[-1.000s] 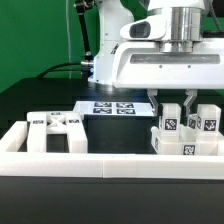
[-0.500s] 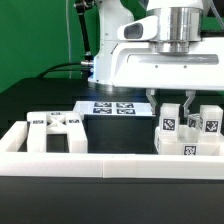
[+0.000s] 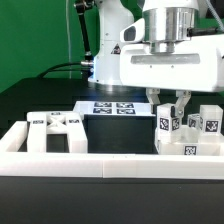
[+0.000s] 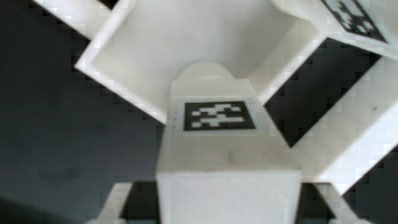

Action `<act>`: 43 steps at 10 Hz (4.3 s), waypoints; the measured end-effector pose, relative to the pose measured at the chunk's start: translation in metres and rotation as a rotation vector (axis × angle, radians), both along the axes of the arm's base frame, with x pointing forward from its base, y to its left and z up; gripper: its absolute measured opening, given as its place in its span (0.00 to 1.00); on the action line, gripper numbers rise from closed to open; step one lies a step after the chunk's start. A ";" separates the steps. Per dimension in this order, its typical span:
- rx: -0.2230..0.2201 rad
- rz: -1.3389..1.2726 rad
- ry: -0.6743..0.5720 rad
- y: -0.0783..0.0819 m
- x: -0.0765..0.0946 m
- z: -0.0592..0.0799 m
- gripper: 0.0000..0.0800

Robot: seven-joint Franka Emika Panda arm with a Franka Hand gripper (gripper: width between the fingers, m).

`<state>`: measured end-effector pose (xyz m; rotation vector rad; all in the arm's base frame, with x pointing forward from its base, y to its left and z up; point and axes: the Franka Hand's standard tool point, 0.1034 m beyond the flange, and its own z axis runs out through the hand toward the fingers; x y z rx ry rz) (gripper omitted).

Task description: Assemble chair

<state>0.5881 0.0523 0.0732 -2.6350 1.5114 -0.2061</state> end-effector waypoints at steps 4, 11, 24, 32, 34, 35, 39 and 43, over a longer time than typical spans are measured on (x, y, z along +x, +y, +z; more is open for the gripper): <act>0.065 -0.392 0.025 0.000 0.000 0.000 0.36; 0.091 -0.418 0.029 0.001 0.000 0.002 0.75; -0.133 0.765 -0.009 0.010 0.001 0.004 0.81; -0.198 1.040 -0.002 0.004 -0.001 0.001 0.67; -0.194 1.021 -0.001 0.004 -0.001 0.001 0.48; -0.194 1.020 -0.001 0.004 -0.001 0.001 0.36; -0.154 0.783 -0.002 0.004 0.000 0.001 0.36; -0.083 0.401 -0.004 0.004 -0.001 0.001 0.36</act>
Offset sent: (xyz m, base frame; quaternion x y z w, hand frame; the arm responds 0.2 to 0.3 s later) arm -0.0005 0.0004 -0.0025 -0.0464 -0.0105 0.2192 0.9745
